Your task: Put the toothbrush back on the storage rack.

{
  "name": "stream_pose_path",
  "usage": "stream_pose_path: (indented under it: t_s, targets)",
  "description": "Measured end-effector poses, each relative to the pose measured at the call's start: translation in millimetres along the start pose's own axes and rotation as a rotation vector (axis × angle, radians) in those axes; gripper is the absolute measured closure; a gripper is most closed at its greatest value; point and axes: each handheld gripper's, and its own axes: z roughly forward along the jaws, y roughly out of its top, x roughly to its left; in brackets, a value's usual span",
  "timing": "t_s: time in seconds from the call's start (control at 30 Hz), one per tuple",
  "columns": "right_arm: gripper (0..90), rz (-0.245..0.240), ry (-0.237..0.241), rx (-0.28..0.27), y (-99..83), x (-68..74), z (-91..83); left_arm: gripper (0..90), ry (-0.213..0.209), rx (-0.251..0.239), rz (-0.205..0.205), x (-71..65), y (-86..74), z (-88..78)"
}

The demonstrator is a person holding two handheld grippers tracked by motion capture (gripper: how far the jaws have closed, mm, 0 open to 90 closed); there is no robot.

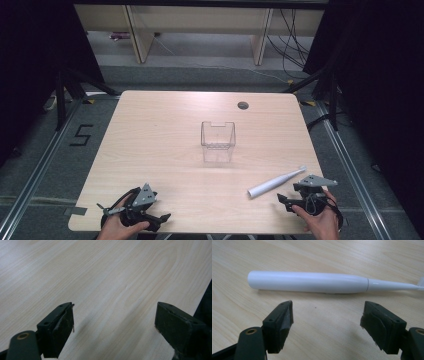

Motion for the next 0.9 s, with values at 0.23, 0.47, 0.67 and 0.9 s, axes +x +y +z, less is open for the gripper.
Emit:
stream_pose_path:
  t_s: [0.23,0.47,0.67,0.9]
  targets:
    - [27.2,0.041,-0.025,-0.014,2.2,3.8,-3.1,15.0,0.002,-0.001,-0.007,0.1,-0.2,0.1]
    - [28.5,0.029,-0.006,-0.057,8.4,4.4,-1.9,15.1,0.006,0.000,-0.011,0.3,-0.9,-0.5]
    - [28.5,0.012,0.006,-0.075,16.0,5.4,1.1,15.1,0.009,-0.002,-0.014,0.7,-1.0,-1.0]
    - [28.5,0.003,0.016,-0.085,24.2,12.0,6.1,15.1,0.007,0.002,-0.022,0.5,-1.7,0.2]
